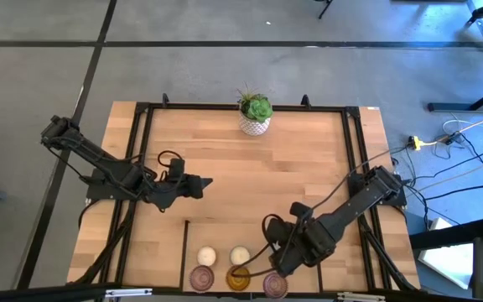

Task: Pick & Place candle stick holders
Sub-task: Put the light blue scented candle on the shelf

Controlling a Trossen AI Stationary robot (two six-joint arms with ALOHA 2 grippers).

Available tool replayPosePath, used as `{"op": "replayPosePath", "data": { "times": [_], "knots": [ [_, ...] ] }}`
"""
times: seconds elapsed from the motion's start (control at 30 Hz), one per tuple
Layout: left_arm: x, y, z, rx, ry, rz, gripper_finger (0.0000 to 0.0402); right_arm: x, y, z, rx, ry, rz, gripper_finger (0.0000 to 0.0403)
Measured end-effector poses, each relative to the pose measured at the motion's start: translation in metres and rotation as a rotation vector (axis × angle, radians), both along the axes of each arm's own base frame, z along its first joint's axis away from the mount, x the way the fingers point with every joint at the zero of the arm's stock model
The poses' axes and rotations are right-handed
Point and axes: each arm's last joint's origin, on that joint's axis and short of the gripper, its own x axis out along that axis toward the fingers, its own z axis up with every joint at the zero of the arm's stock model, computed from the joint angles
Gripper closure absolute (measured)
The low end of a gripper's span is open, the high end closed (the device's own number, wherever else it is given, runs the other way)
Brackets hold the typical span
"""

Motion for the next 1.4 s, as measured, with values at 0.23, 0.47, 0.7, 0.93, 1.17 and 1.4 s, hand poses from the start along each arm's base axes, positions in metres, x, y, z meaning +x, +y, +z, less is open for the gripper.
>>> {"op": "replayPosePath", "data": {
  "times": [0.23,0.47,0.7,0.93,1.17,1.4],
  "knots": [
    [-0.0001,0.0,-0.0002,0.003,0.004,-0.001,0.04,0.0003,-0.0004,0.0,-0.006,0.003,0.021,0.0403],
    [-0.0003,0.0001,-0.0005,0.006,0.007,-0.001,0.04,0.0002,-0.0004,0.0001,-0.021,0.012,0.08,0.0403],
    [-0.0003,0.0001,-0.0006,0.012,0.011,-0.004,0.04,-0.0002,-0.0006,0.0017,-0.039,0.024,0.157,0.0403],
    [-0.0007,0.0003,-0.0011,0.016,0.018,-0.004,0.04,-0.001,0.0006,0.0016,-0.045,0.043,0.235,0.0403],
    [-0.0009,0.0004,-0.0016,0.019,0.023,-0.004,0.04,-0.0015,0.0017,0.0016,-0.043,0.046,0.258,0.0403],
    [-0.0009,0.0006,-0.0017,0.021,0.023,-0.001,0.04,-0.0014,0.0017,0.0017,-0.044,0.046,0.262,0.0401]
  ]
}}
